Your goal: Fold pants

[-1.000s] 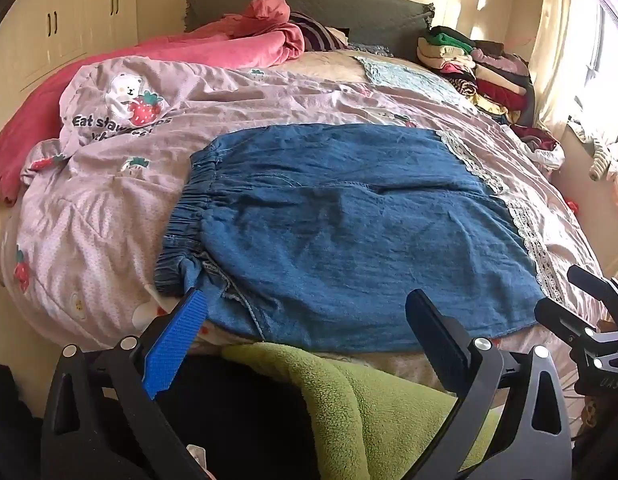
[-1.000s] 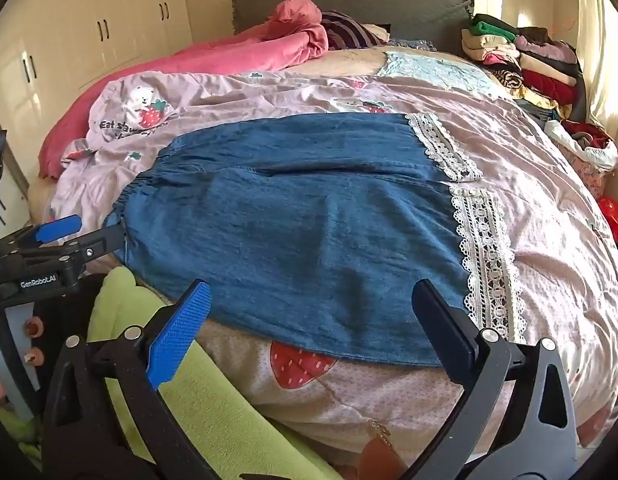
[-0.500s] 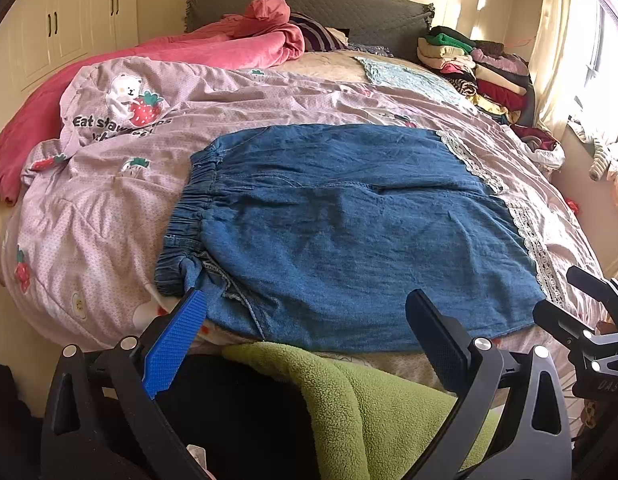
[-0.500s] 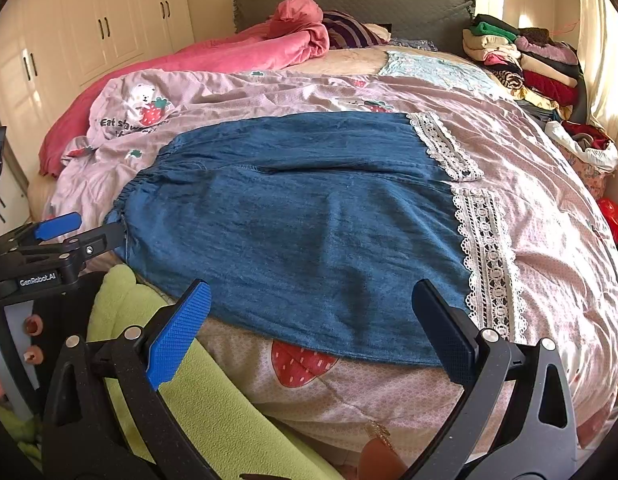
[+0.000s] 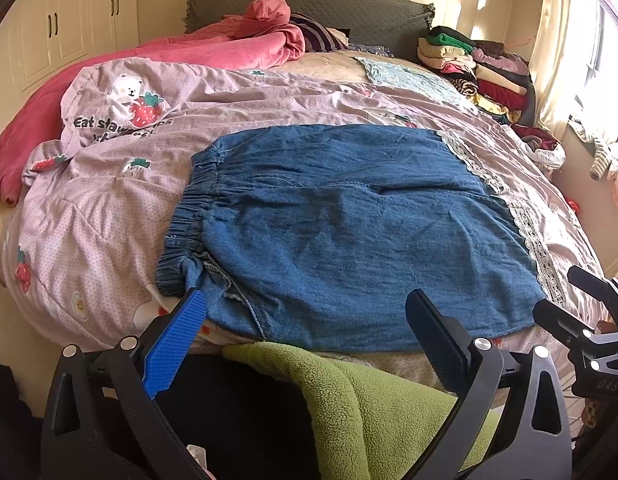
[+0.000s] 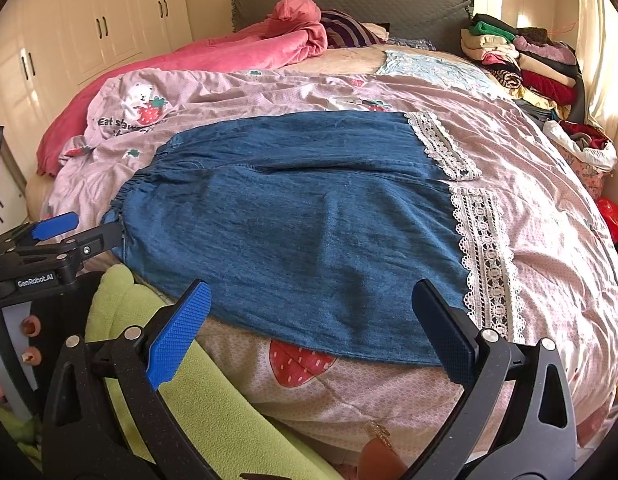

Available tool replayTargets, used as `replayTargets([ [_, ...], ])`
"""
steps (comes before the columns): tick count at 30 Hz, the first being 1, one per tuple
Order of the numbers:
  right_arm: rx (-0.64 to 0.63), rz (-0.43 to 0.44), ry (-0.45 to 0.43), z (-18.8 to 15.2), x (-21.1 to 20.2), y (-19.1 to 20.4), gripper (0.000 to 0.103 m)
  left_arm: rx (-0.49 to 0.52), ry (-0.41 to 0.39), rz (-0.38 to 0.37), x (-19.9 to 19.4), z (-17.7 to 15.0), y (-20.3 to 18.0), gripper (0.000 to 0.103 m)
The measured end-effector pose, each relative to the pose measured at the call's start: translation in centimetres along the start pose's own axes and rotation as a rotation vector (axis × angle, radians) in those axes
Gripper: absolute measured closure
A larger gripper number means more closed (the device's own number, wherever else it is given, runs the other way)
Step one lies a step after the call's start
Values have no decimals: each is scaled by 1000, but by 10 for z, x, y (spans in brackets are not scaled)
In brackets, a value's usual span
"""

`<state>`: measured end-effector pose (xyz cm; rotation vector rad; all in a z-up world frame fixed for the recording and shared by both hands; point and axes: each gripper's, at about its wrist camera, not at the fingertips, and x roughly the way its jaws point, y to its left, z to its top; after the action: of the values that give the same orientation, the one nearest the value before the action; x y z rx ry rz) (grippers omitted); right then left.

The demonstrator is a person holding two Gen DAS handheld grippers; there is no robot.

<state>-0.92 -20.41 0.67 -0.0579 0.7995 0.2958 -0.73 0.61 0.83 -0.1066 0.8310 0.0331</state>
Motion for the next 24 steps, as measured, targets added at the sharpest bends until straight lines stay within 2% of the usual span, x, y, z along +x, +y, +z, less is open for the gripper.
replayTargets([
  [24, -18, 16, 2, 3, 9, 5, 8, -1, -5, 17, 3, 7, 10, 4],
])
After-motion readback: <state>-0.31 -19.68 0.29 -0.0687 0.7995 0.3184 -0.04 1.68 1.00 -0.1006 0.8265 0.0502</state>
